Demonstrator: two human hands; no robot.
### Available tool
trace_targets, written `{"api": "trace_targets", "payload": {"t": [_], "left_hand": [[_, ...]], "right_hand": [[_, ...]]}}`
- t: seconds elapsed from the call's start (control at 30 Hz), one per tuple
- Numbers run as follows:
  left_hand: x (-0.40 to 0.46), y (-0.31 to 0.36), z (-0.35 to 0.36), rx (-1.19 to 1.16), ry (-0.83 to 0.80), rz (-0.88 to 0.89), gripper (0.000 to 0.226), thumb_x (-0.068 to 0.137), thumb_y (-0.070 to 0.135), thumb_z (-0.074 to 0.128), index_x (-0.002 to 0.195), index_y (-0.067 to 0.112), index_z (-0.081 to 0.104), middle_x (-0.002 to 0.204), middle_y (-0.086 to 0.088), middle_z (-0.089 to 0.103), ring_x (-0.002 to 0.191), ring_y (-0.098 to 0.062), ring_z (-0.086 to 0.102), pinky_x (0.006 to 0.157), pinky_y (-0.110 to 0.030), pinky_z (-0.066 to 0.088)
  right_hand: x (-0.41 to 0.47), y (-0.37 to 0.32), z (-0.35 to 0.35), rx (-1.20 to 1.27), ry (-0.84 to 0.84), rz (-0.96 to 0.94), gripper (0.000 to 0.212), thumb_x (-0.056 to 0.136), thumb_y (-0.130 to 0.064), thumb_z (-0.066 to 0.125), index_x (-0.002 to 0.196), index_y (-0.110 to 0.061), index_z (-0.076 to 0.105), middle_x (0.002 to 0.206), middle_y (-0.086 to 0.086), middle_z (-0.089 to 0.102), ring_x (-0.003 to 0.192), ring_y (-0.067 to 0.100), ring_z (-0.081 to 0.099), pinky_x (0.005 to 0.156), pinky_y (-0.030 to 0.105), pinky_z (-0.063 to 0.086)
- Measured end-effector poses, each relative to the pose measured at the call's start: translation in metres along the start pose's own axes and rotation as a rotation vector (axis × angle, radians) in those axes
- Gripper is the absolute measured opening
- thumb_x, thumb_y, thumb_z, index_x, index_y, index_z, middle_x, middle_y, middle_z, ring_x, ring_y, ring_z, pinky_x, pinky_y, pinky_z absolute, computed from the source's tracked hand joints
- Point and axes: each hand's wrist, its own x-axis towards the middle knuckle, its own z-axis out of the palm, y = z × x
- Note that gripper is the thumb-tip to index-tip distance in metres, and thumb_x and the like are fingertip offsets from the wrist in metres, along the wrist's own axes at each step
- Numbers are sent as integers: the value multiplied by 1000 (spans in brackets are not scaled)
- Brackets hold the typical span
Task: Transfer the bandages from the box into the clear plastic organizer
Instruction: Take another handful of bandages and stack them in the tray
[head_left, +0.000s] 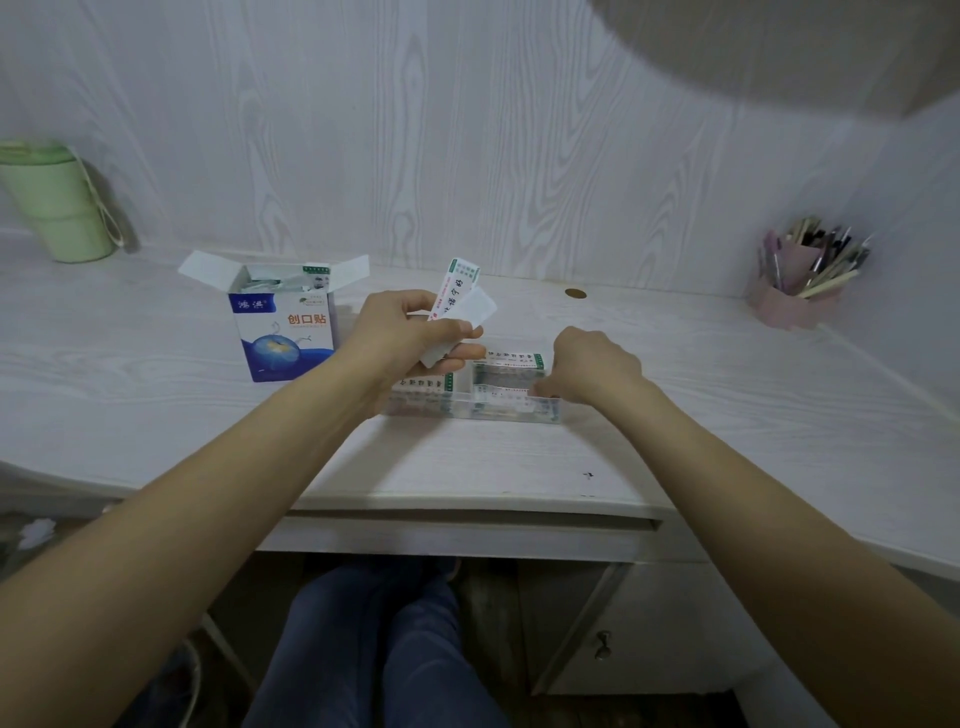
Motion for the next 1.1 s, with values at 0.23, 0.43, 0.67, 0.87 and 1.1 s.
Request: {"api": "trace_targets", "payload": {"t": [0.23, 0.43, 0.67, 0.87, 1.1], "left_hand": [[0, 0, 0, -1, 2, 1, 28, 85, 0, 65, 112, 2, 58, 90, -10, 73, 75, -19, 73, 66, -25, 59], [0, 0, -3, 3, -13, -1, 28, 85, 0, 65, 112, 1, 57, 90, -10, 73, 77, -21, 73, 70, -28, 59], [-4, -3, 3, 12, -65, -6, 22, 81, 1, 68, 102, 7, 63, 90, -9, 73, 76, -20, 72, 63, -23, 58], [-5, -4, 2, 73, -103, 37, 12, 94, 11, 54, 99, 8, 65, 94, -13, 72, 81, -21, 72, 64, -22, 58], [-3, -2, 6, 266, -103, 125, 8, 91, 7, 59, 94, 6, 66, 82, -13, 70, 65, -16, 71, 54, -17, 54]], "right_hand": [[6, -4, 0, 8, -24, 17, 38, 82, -36, 70, 74, -17, 38, 79, 0, 48, 82, 23, 50, 58, 27, 32], [5, 1, -6, 136, 119, -46, 22, 84, -28, 66, 76, -9, 58, 72, 4, 58, 72, 25, 57, 55, 25, 36], [-19, -9, -9, 1017, 4, -339, 11, 85, -19, 69, 93, -11, 69, 76, -2, 68, 56, 3, 56, 49, 18, 40], [-18, -5, -3, 1355, 33, -259, 5, 84, -9, 69, 80, -6, 68, 64, 2, 65, 49, 6, 56, 49, 16, 44], [-21, 1, -7, 1839, -287, -113, 9, 91, -2, 57, 87, 3, 62, 64, 10, 68, 55, 8, 66, 52, 12, 52]]}}
